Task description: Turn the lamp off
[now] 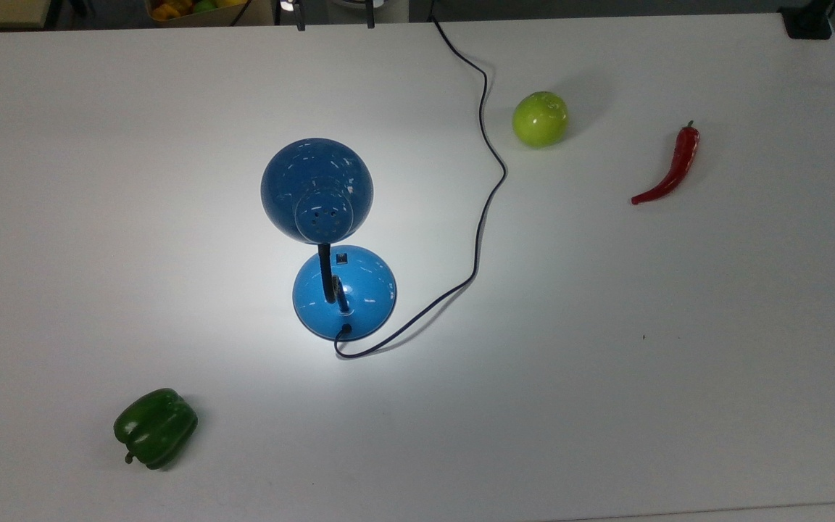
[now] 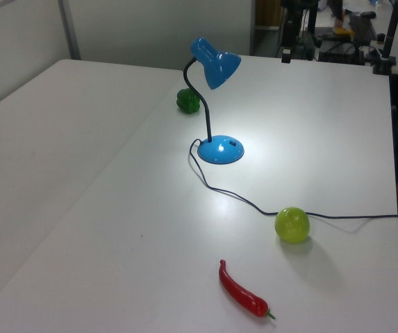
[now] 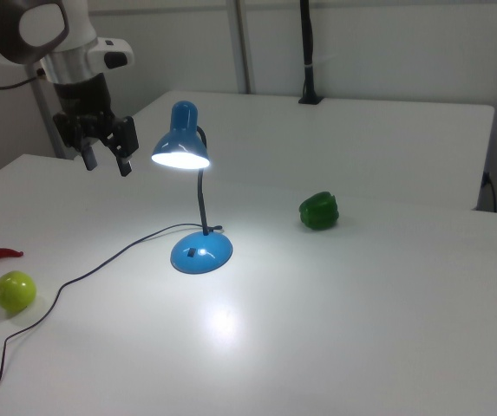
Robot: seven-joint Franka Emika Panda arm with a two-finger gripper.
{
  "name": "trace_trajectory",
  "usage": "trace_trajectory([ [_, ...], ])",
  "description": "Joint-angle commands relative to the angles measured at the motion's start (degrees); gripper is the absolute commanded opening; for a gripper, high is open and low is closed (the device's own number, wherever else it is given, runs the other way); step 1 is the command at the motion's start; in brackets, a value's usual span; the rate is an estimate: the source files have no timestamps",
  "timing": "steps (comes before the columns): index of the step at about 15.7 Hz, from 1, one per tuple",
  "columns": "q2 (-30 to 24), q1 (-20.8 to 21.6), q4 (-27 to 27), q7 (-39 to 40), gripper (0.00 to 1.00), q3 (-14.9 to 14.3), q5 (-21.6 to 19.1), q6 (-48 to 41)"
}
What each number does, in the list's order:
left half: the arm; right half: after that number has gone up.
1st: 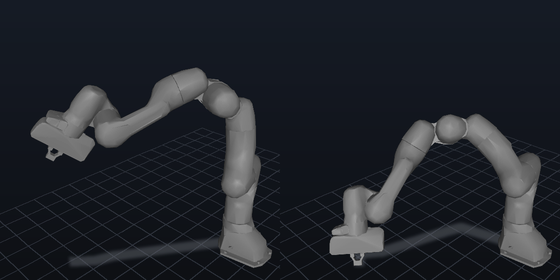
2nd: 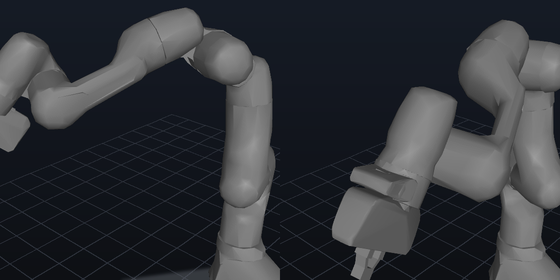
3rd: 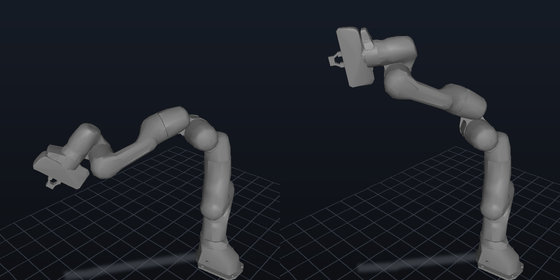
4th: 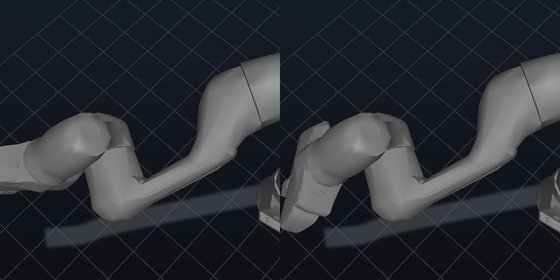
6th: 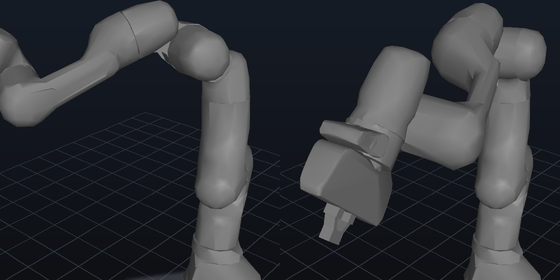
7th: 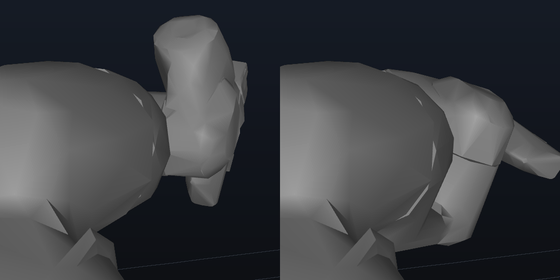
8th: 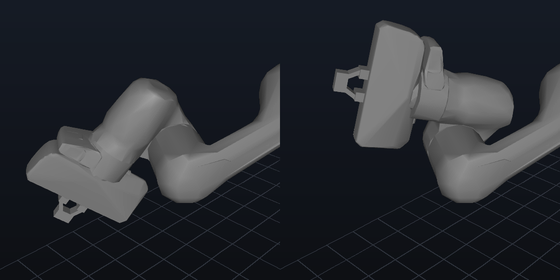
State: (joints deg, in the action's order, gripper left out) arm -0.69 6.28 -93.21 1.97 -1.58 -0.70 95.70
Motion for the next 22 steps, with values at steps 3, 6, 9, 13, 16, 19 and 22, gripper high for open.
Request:
trace_trajectory([
  [3,-0.63,0.31,-1.36,1.2,0.34,0.26,0.26,1.86],
  [6,-0.63,0.31,-1.62,1.2,0.16,0.26,0.0,2.12],
  [9,-0.63,0.31,-1.62,1.2,0.08,0.26,-0.18,2.12],
  [13,-0.54,0.22,-1.62,1.2,0.02,0.26,-0.79,2.39],
  [16,-0.54,0.22,-1.71,1.2,0.0,0.26,-0.79,2.39],
  [19,-0.54,0.22,-1.71,1.81,0.0,0.26,-1.14,2.39],
  [22,-0.54,0.13,-2.15,1.9,0.0,0.26,-2.46,2.47],
])
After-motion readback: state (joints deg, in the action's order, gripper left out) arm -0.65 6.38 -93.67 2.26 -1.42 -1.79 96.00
